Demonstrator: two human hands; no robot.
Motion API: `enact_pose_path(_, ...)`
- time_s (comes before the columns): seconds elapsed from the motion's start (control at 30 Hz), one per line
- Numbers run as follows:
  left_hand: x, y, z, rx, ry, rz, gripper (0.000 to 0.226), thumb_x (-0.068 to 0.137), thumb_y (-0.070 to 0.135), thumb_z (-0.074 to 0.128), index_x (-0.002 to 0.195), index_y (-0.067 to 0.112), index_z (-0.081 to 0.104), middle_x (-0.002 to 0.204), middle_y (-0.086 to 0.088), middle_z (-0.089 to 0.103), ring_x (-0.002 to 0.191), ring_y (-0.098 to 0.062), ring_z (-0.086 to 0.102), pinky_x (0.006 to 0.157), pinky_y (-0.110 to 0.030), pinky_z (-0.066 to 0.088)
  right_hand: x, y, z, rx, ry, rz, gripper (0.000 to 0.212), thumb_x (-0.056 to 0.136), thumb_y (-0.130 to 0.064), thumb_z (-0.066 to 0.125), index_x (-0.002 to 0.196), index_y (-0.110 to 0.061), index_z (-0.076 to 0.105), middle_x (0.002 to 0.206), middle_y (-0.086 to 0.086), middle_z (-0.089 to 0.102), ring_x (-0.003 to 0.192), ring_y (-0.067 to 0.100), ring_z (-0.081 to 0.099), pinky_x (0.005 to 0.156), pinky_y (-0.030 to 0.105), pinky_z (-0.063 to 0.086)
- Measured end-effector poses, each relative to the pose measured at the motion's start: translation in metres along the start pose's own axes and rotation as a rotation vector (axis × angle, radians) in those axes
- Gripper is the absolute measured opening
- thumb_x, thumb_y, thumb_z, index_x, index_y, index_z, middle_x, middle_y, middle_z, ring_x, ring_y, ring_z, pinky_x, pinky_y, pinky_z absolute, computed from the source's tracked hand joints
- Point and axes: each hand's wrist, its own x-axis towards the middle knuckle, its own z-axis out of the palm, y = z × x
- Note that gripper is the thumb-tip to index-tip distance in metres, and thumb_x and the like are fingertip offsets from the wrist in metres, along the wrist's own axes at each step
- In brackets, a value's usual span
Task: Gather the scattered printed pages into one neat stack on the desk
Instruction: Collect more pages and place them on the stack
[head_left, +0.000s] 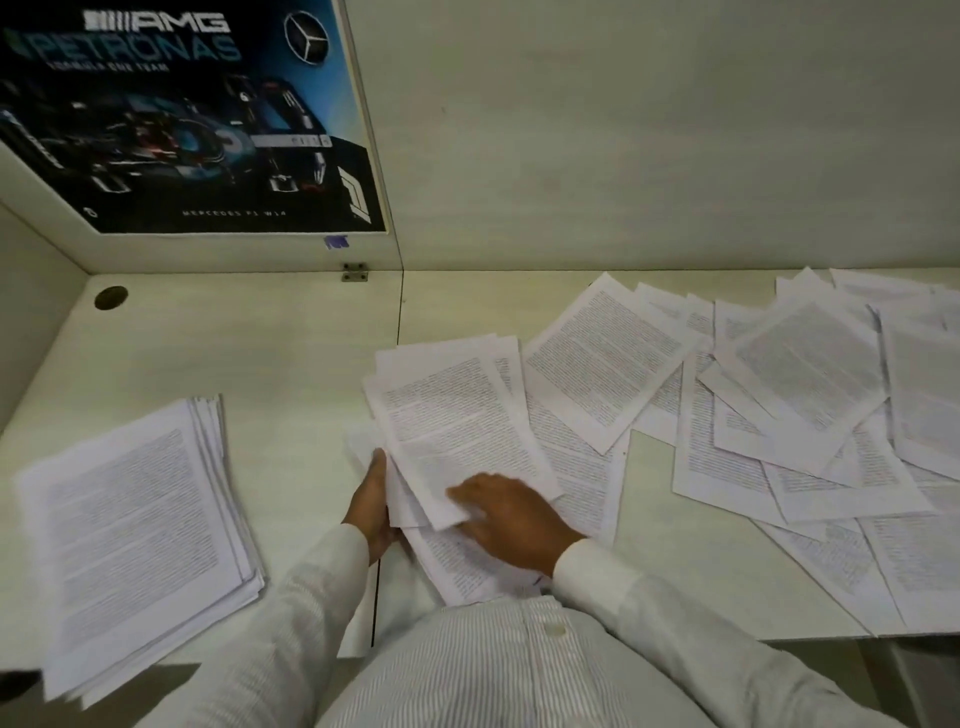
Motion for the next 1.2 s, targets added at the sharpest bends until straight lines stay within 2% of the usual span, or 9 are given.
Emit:
enact_pose_path(0.07, 0.000, 0.001, 0.002, 0.073, 0.039, 0.040, 0.056, 0.089, 0.063, 0.056, 0.119, 0.016, 0.063, 0.112, -0.008, 0.072, 0.106, -0.029, 0.067, 0.092, -0.043, 0.054, -0.005, 0.004, 0.008, 0.062, -0.236, 0.060, 0.064, 0.090, -0.058, 0.060, 0.143, -0.024, 0.048, 0.144, -0.001, 0.050, 0.130, 0.017, 0.047, 0.111, 0.034, 0.036)
enact_pose_path(0.13, 0.004, -0.002, 0.002, 0.192, 0.106, 0.109, 0.052, 0.087, 0.038, 0.072, 0.126, 0.005, 0.061, 0.118, -0.014, 0.069, 0.106, -0.031, 0.066, 0.096, -0.047, 0.053, -0.012, 0.007, 0.008, 0.183, -0.225, 0.135, 0.062, 0.084, -0.064, 0.063, 0.134, -0.028, 0.056, 0.137, -0.008, 0.056, 0.124, 0.011, 0.052, 0.109, 0.030, 0.039)
enact_pose_path(0.27, 0.006, -0.006, 0.002, 0.264, 0.146, 0.166, 0.055, 0.086, 0.016, 0.075, 0.134, 0.001, 0.054, 0.129, -0.018, 0.062, 0.111, -0.034, 0.063, 0.099, -0.051, 0.050, -0.012, 0.030, -0.014, 0.384, 0.325, 0.452, 0.029, 0.089, -0.045, 0.065, 0.111, -0.025, 0.065, 0.104, -0.012, 0.062, 0.095, 0.011, 0.064, 0.086, 0.030, 0.053)
enact_pose_path(0.37, 0.007, -0.003, -0.001, 0.252, 0.157, 0.206, 0.055, 0.090, 0.017, 0.071, 0.139, 0.004, 0.050, 0.131, -0.015, 0.061, 0.114, -0.033, 0.061, 0.102, -0.049, 0.048, -0.007, 0.067, -0.039, 0.501, 0.675, 0.773, 0.034, 0.091, -0.032, 0.067, 0.119, -0.015, 0.058, 0.118, 0.002, 0.056, 0.103, 0.024, 0.063, 0.087, 0.035, 0.053)
enact_pose_path(0.53, 0.010, 0.010, -0.006, 0.218, 0.098, 0.241, 0.057, 0.089, 0.019, 0.072, 0.141, 0.007, 0.050, 0.133, -0.011, 0.061, 0.113, -0.028, 0.061, 0.104, -0.046, 0.047, -0.007, 0.115, -0.060, 0.542, 0.671, 1.206, 0.079, 0.083, -0.050, 0.071, 0.137, -0.002, 0.040, 0.139, 0.018, 0.043, 0.125, 0.037, 0.049, 0.097, 0.046, 0.047)
enact_pose_path(0.7, 0.011, 0.020, -0.002, 0.213, 0.050, 0.212, 0.050, 0.090, 0.017, 0.070, 0.136, 0.008, 0.052, 0.125, -0.009, 0.063, 0.106, -0.029, 0.062, 0.099, -0.045, 0.049, 0.001, 0.130, -0.067, 0.739, 0.576, 1.236, 0.091, 0.079, -0.066, 0.067, 0.137, -0.001, 0.039, 0.132, 0.016, 0.057, 0.113, 0.033, 0.061, 0.093, 0.043, 0.054)
enact_pose_path(0.83, 0.014, 0.020, -0.001, 0.201, 0.047, 0.199, 0.050, 0.090, 0.015, 0.069, 0.136, 0.008, 0.052, 0.125, -0.009, 0.063, 0.108, -0.029, 0.062, 0.098, -0.044, 0.049, 0.016, 0.122, -0.067, 0.596, 0.502, 1.253, 0.103, 0.074, -0.060, 0.076, 0.142, 0.000, 0.029, 0.139, 0.017, 0.051, 0.120, 0.035, 0.057, 0.094, 0.043, 0.052)
enact_pose_path(1.1, 0.018, 0.015, -0.006, 0.230, 0.102, 0.170, 0.053, 0.089, 0.017, 0.072, 0.137, 0.006, 0.053, 0.126, -0.011, 0.063, 0.108, -0.030, 0.062, 0.101, -0.048, 0.049, -0.001, 0.131, -0.058, 0.748, 0.743, 1.070, 0.029, 0.091, -0.021, 0.066, 0.115, -0.004, 0.067, 0.117, 0.012, 0.069, 0.103, 0.028, 0.065, 0.087, 0.031, 0.052)
enact_pose_path(1.2, 0.019, 0.013, -0.013, 0.236, 0.135, 0.167, 0.054, 0.089, 0.017, 0.072, 0.137, 0.004, 0.052, 0.127, -0.013, 0.062, 0.105, -0.030, 0.061, 0.096, -0.042, 0.050, -0.017, 0.134, -0.064, 0.717, 0.806, 0.994, 0.027, 0.093, -0.025, 0.063, 0.112, -0.006, 0.069, 0.114, 0.009, 0.070, 0.103, 0.028, 0.065, 0.092, 0.035, 0.053)
